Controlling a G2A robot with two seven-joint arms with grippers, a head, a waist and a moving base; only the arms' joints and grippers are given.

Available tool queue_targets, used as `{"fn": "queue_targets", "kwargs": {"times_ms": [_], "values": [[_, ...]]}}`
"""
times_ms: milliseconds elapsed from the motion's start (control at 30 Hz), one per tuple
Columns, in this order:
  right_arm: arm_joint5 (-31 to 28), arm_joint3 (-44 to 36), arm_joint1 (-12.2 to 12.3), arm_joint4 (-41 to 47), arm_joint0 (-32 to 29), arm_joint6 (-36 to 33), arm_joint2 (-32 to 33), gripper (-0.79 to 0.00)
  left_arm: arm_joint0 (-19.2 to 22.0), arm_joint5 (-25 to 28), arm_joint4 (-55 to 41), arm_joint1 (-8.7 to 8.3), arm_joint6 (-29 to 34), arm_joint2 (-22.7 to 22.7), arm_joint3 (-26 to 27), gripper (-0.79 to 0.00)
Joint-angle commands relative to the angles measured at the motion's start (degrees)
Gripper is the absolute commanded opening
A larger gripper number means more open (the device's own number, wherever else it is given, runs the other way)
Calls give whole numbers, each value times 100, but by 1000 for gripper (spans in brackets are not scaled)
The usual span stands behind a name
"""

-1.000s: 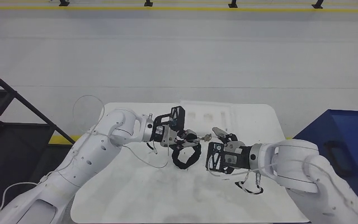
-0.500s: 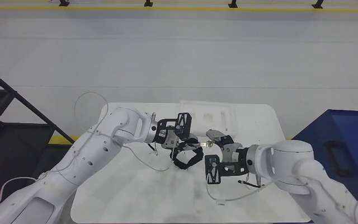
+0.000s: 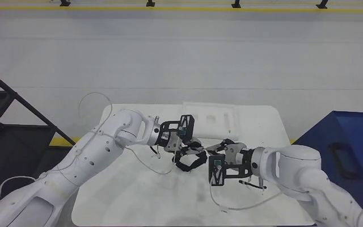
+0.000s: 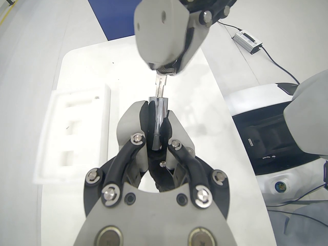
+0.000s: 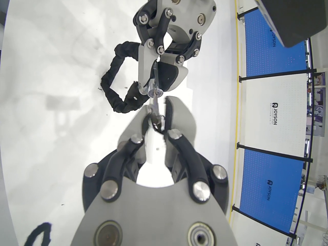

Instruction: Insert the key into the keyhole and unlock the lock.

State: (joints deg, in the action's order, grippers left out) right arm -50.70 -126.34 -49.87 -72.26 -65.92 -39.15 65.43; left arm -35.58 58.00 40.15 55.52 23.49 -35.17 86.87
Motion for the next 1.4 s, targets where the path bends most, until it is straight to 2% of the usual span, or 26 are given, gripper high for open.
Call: {"fn": "queue_targets", "kwargs": {"times_ms": [0,100,233,433,600,633,667,700,733,1033,1367], "values": [[53,34,4,60,-40,55,46,-785,18,0,-31,-7,-32,34,-14,-785],[199,95,9,256,-115,154,143,-785,58,0,-55,-19,-70,88,-32,-785],[513,393,12,1225,-286,294,328,-785,106,0,-44,-37,-142,147,-49,-785],[783,694,45,2560,-363,29,577,-785,128,0,148,-49,-370,174,-32,-785],[873,815,81,3252,-348,-279,715,-785,121,0,328,-49,-535,201,-31,-785],[875,833,84,3315,-348,-314,718,-745,123,0,351,-48,-542,207,-40,-785],[890,852,92,3411,-334,-399,727,-536,128,0,385,-45,-558,213,-61,-785],[899,852,96,3455,-318,-439,735,-126,130,0,402,-42,-576,216,-76,-785],[903,863,99,3518,-315,-464,730,0,133,0,425,-38,-585,219,-94,-785],[914,1086,114,4027,-222,-540,700,0,49,-160,661,47,-547,246,-434,-785],[1064,1269,130,4271,-194,-530,735,0,-120,-174,758,264,-528,542,-1116,-785]]}}
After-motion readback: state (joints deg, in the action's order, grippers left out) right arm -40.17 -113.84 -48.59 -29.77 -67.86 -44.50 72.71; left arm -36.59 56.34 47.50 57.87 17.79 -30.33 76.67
